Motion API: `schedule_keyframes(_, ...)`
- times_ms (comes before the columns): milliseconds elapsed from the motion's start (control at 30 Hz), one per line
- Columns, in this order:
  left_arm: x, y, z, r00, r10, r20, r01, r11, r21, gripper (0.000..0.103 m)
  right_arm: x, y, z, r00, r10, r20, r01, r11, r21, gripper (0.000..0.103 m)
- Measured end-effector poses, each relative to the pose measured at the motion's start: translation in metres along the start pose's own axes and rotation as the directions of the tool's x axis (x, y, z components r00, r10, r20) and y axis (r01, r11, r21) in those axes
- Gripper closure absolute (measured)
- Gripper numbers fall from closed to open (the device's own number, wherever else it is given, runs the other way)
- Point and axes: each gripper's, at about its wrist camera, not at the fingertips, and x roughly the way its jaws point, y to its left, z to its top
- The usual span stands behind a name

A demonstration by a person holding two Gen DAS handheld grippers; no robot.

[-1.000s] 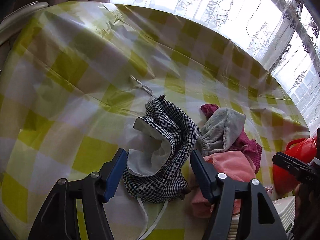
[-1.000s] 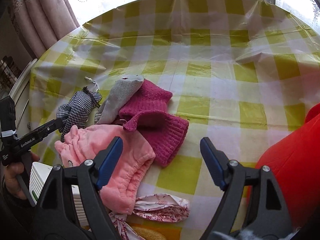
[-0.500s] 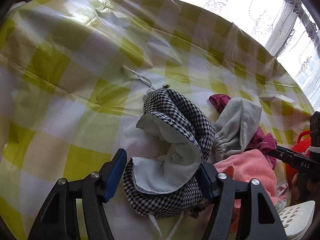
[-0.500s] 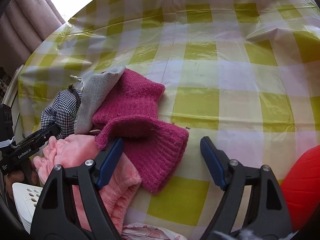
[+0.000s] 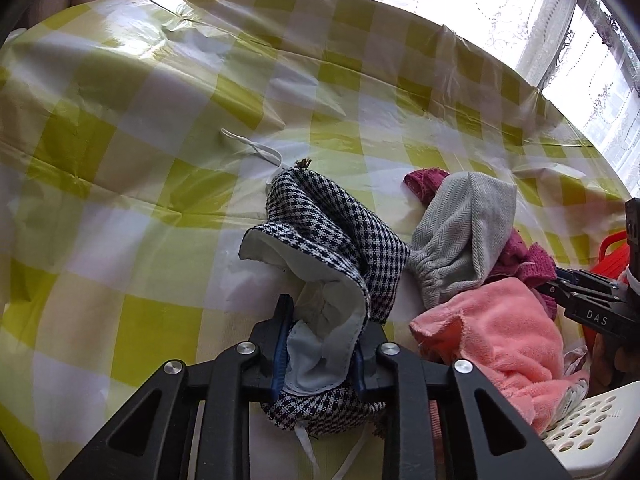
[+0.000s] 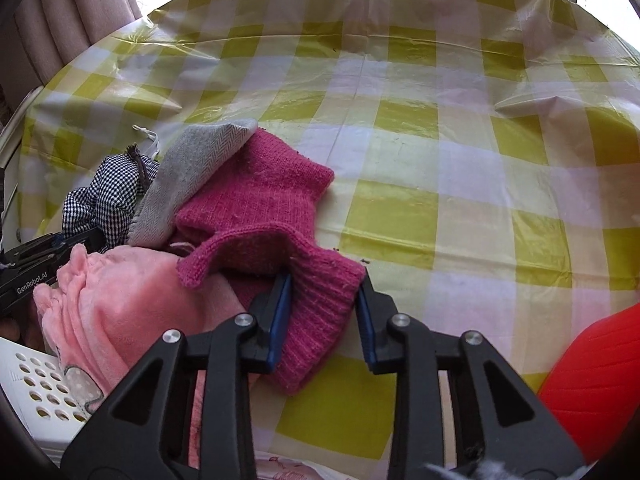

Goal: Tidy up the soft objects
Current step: 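Grasp the houndstooth cap with the left gripper while the right gripper grasps the magenta knit mitten, then carry the houndstooth cap and magenta mitten into the white box and open both grippers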

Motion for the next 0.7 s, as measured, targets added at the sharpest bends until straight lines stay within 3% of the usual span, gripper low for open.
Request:
schedule_keyframes(133, -0.005, 0.005, -0.001, 1.000, 0.012, 0.016, -0.012, 1.000, -0.024, 0.081, -0.007, 0.001, -0.001, 1.000, 0.008, 0.021, -0.008, 1.000, -0.003, 0.082)
schedule_keyframes(700, -0.060, 0.018, -0.008, 0.987, 0.048, 0.153, -0.032, 0.993, -0.110, 0.082, -0.097, 0.005, -0.005, 0.979, -0.043, 0.198, 0.043, 0.999, 0.006, 0.084)
